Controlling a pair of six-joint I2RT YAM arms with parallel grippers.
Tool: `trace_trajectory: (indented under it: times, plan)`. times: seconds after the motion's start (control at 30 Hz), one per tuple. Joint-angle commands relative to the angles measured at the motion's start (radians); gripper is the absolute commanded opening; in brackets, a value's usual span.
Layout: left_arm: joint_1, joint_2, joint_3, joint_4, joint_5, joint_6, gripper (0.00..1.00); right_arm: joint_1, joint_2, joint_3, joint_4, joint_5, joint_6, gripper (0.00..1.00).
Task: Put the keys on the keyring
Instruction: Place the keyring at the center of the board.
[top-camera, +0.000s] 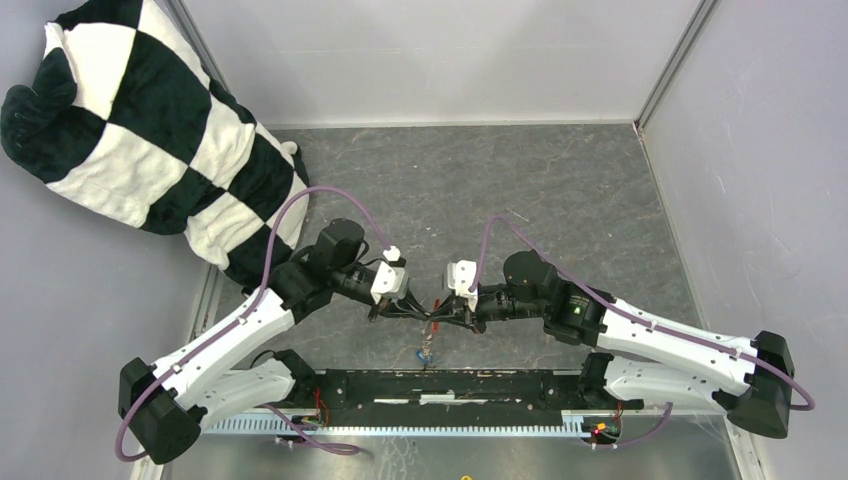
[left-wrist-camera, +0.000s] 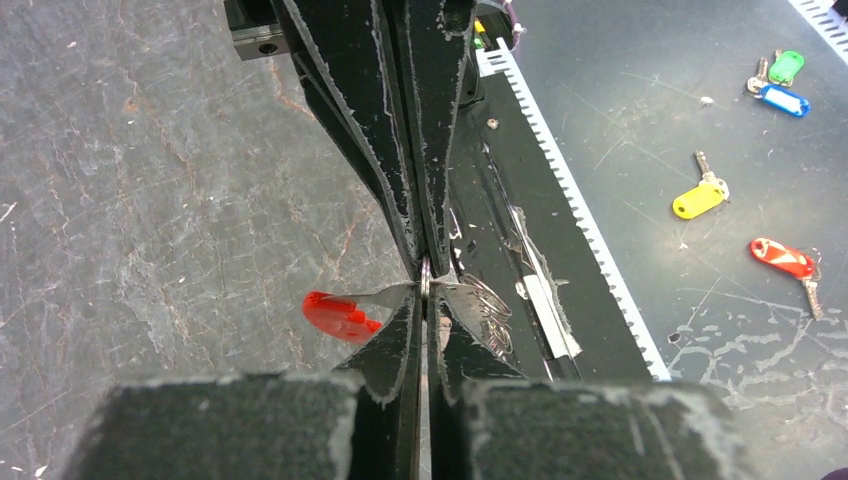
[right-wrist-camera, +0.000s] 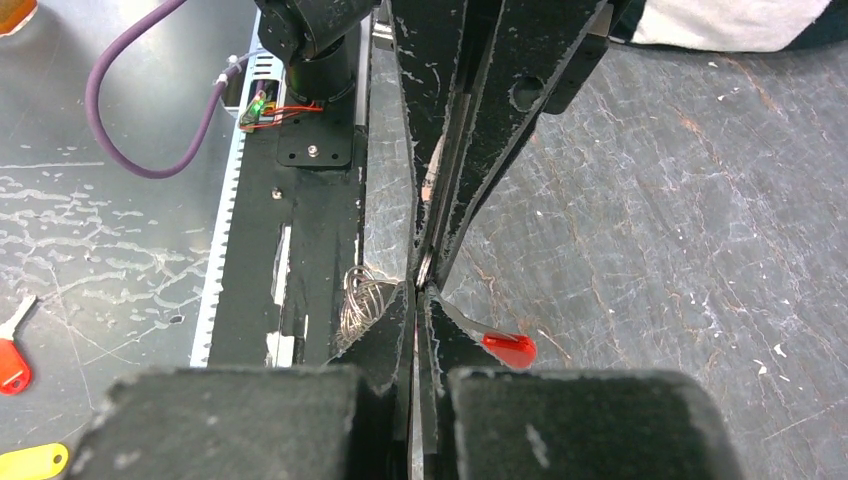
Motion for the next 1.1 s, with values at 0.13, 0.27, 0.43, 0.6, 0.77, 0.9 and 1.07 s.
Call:
trace_trajectory:
  times: [0.13, 0.27, 0.43, 0.6, 0.77, 0.9, 1.07]
  plan:
    - [-0.002, -0.051, 0.047, -0.095, 0.008, 0.271, 0.02, 0.011, -0.079, 0.049, 0.045, 0.06, -0.008, 0.27]
    - [-0.002, -0.099, 0.062, -0.097, 0.019, 0.431, 0.02, 0.011, -0.196, -0.003, 0.059, 0.179, -0.023, 0.4]
    - [-0.016, -0.156, 0.075, -0.099, 0.06, 0.642, 0.02, 0.011, -0.299, -0.076, 0.066, 0.392, 0.036, 0.54]
    - [-0.023, -0.158, 0.128, -0.093, 0.109, 0.633, 0.02, 0.011, -0.305, -0.085, -0.076, 0.667, 0.226, 0.71]
    - [-0.025, -0.192, 0.122, 0.075, 0.146, 0.453, 0.02, 0.011, -0.328, -0.116, -0.227, 0.822, 0.454, 0.98]
    - [-0.027, -0.186, 0.132, 0.246, 0.162, 0.241, 0.02, 0.011, -0.408, -0.174, -0.265, 0.977, 0.705, 0.98]
    - [-0.033, -0.194, 0.116, 0.388, 0.167, 0.063, 0.02, 0.011, -0.519, -0.191, -0.418, 1.057, 0.946, 0.98]
